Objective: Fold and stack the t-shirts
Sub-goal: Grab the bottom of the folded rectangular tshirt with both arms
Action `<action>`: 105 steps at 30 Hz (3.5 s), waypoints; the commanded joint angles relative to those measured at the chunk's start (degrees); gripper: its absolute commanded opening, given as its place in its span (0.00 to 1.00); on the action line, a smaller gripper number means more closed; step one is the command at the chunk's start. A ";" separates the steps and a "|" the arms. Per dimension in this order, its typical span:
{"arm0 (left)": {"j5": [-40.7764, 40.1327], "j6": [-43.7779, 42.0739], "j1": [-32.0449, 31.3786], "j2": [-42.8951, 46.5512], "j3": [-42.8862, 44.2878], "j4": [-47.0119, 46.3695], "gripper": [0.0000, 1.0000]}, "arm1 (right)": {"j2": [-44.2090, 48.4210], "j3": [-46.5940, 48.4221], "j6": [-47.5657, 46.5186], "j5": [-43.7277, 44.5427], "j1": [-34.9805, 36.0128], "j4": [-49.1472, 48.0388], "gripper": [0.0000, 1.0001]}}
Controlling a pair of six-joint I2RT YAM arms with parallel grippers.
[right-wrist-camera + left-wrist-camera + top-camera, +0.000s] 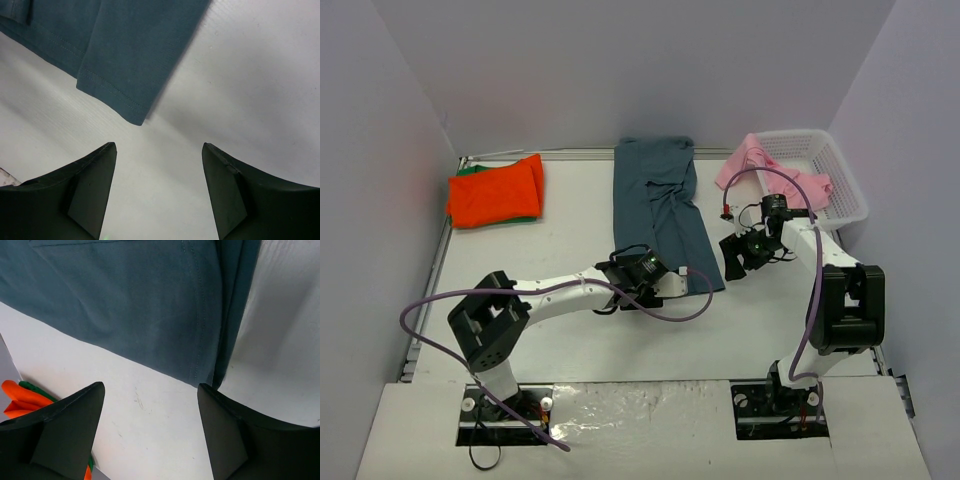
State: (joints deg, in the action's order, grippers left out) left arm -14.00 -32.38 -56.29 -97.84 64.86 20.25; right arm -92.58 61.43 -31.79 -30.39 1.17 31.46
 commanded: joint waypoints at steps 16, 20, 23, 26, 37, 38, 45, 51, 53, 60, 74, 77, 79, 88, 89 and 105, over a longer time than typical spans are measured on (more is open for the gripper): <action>2.83 1.71 -0.31 0.55 0.44 4.09 0.73 | -0.41 0.36 -0.29 0.33 0.15 0.62 0.67; 4.68 2.23 -0.31 0.46 1.06 5.59 0.73 | -0.76 0.45 -0.29 0.68 0.15 0.53 0.67; 4.42 2.15 -0.40 -0.33 0.97 5.50 0.72 | -0.85 0.36 -0.38 0.77 0.24 0.53 0.67; 3.10 2.23 -0.31 -1.47 1.14 5.06 0.72 | -0.59 0.18 -0.46 0.69 0.24 0.44 0.67; 2.22 2.85 -0.40 -4.90 2.20 3.92 0.69 | -0.50 0.18 -0.64 0.86 0.24 0.44 0.67; 2.14 3.02 -0.40 -4.99 2.20 3.83 0.69 | -0.59 0.10 -0.64 0.95 0.24 0.44 0.67; 1.78 3.47 -0.31 -6.04 2.55 3.39 0.68 | -0.59 0.01 -0.64 1.12 0.24 0.35 0.68; 1.70 3.73 -0.31 -6.66 2.99 3.48 0.59 | -0.50 -0.08 -0.64 1.39 0.24 0.26 0.68; 1.69 3.90 -0.31 -6.92 3.08 3.48 0.51 | -0.41 -0.17 -0.64 1.39 0.24 0.26 0.68; 1.52 4.43 -0.31 -7.71 3.87 4.53 0.20 | -0.41 -0.17 -0.55 1.30 0.24 0.27 0.68; 4.59 2.76 1.18 -3.32 3.34 8.13 0.02 | -0.33 0.79 0.06 -0.28 0.24 0.53 0.68; 8.01 2.32 2.50 -2.09 3.34 9.27 0.02 | 0.20 1.50 0.41 -0.37 0.24 0.70 0.68; 10.64 2.24 4.17 -1.04 3.34 9.98 0.02 | 0.73 1.76 0.33 -0.81 0.24 0.70 0.68; 22.52 1.10 10.93 0.11 4.40 14.37 0.02 | 1.78 3.08 -4.06 -6.23 0.41 1.58 0.68; 24.18 0.66 11.20 0.02 4.48 14.90 0.02 | 2.22 2.91 -4.85 -7.48 0.59 1.58 0.67; 38.95 -1.55 17.97 -4.37 9.05 21.93 0.02 | 6.97 -6.14 -23.75 -12.41 12.89 -0.17 0.68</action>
State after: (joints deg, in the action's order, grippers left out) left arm 20.18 -32.67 -39.53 -101.47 71.64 38.35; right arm -87.90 57.41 -50.52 -43.05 13.56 30.28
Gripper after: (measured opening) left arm 0.050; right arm 0.679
